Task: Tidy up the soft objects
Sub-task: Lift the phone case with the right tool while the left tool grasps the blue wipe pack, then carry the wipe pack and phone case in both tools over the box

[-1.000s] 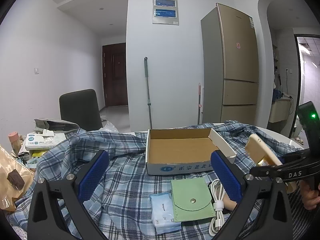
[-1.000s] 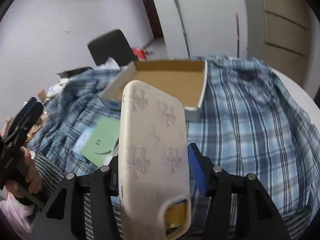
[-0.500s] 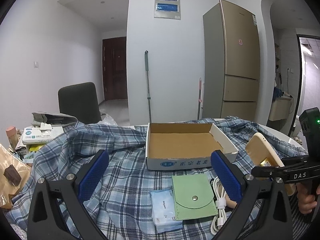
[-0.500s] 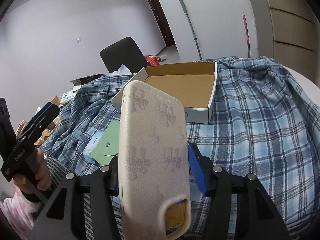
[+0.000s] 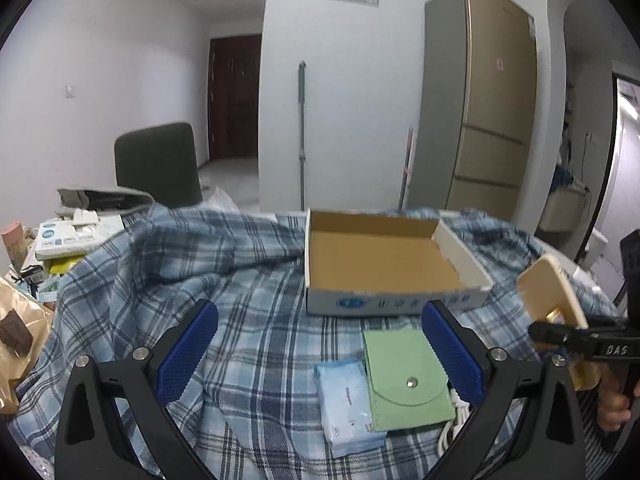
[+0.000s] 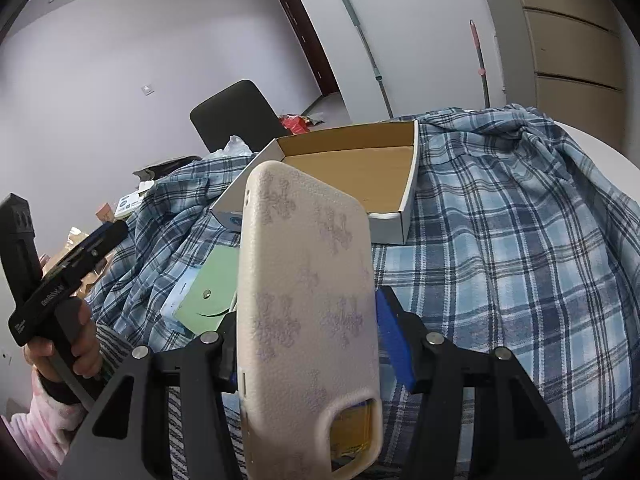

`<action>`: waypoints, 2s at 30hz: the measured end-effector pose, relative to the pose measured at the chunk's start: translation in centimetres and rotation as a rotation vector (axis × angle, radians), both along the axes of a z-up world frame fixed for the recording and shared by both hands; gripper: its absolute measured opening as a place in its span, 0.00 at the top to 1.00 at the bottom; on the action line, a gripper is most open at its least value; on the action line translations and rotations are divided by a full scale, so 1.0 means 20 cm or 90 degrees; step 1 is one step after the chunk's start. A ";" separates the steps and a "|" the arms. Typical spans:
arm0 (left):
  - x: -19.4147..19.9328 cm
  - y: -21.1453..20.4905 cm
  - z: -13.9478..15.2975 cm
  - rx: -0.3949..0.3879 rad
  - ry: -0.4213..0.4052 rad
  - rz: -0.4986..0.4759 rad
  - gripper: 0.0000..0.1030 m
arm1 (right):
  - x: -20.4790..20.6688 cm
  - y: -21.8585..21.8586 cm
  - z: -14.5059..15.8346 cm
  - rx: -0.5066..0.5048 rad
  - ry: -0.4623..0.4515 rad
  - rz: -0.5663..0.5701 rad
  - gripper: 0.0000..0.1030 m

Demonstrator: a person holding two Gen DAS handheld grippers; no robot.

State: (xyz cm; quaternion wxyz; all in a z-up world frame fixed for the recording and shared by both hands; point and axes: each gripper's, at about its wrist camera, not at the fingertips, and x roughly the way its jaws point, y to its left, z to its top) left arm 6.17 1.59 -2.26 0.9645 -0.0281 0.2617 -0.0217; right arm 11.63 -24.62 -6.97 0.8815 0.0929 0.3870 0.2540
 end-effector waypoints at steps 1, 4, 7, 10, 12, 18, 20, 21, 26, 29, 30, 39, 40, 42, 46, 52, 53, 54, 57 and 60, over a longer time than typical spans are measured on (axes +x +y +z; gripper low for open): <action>0.02 0.00 -0.02 -0.007 0.019 -0.013 0.02 | 0.00 0.00 0.00 -0.002 -0.001 -0.001 0.47; 0.07 -0.02 -0.08 -0.013 0.077 -0.041 0.18 | -0.01 0.01 0.00 -0.007 -0.002 -0.001 0.47; 0.13 -0.02 -0.15 -0.015 0.140 -0.041 0.35 | -0.01 0.01 0.00 -0.010 0.000 0.000 0.47; 0.16 -0.01 -0.21 -0.016 0.191 -0.019 0.43 | 0.00 0.01 0.00 -0.012 0.003 0.000 0.47; 0.16 -0.01 -0.23 0.002 0.205 -0.006 0.45 | 0.00 0.01 0.00 -0.014 0.002 -0.002 0.47; 0.19 -0.05 -0.29 0.025 0.264 -0.032 0.58 | 0.00 0.03 -0.02 -0.026 0.008 -0.001 0.47; 0.19 -0.07 -0.29 0.027 0.261 -0.042 0.58 | 0.00 0.02 -0.02 -0.026 0.010 -0.002 0.47; 0.18 -0.08 -0.29 0.029 0.262 -0.049 0.58 | 0.00 0.02 -0.02 -0.025 0.010 -0.002 0.47; 0.17 -0.13 -0.30 0.040 0.270 -0.093 0.57 | 0.01 0.02 -0.02 -0.027 0.013 0.000 0.47; 0.18 -0.15 -0.31 0.037 0.287 -0.113 0.42 | 0.01 0.02 -0.02 -0.027 0.015 -0.002 0.47; 0.18 -0.15 -0.32 0.036 0.290 -0.118 0.41 | 0.01 0.02 -0.02 -0.026 0.016 -0.004 0.47; 0.19 -0.15 -0.33 0.041 0.296 -0.107 0.55 | 0.01 0.02 -0.03 -0.033 0.021 -0.003 0.47; 0.19 -0.15 -0.33 0.037 0.295 -0.107 0.56 | 0.02 0.02 -0.03 -0.033 0.022 -0.003 0.47; 0.19 -0.14 -0.33 0.036 0.293 -0.106 0.62 | 0.02 0.02 -0.04 -0.034 0.025 -0.004 0.47; 0.15 -0.15 -0.29 0.046 0.261 -0.109 0.64 | 0.02 0.03 -0.04 -0.035 0.026 -0.003 0.47; 0.07 -0.14 -0.17 0.027 0.161 -0.117 0.65 | 0.00 0.04 -0.03 -0.045 0.011 -0.002 0.47; 0.06 -0.13 -0.15 0.011 0.141 -0.120 0.65 | -0.01 0.04 -0.02 -0.047 0.004 -0.004 0.47; 0.05 -0.11 -0.13 -0.007 0.118 -0.121 0.65 | -0.02 0.04 -0.01 -0.051 -0.008 -0.008 0.47; -0.01 -0.07 -0.04 -0.042 0.020 -0.113 0.65 | -0.08 0.03 0.04 -0.073 -0.063 -0.050 0.47; -0.08 -0.07 0.02 -0.033 -0.057 -0.108 0.65 | -0.16 0.02 0.11 -0.073 -0.137 -0.070 0.47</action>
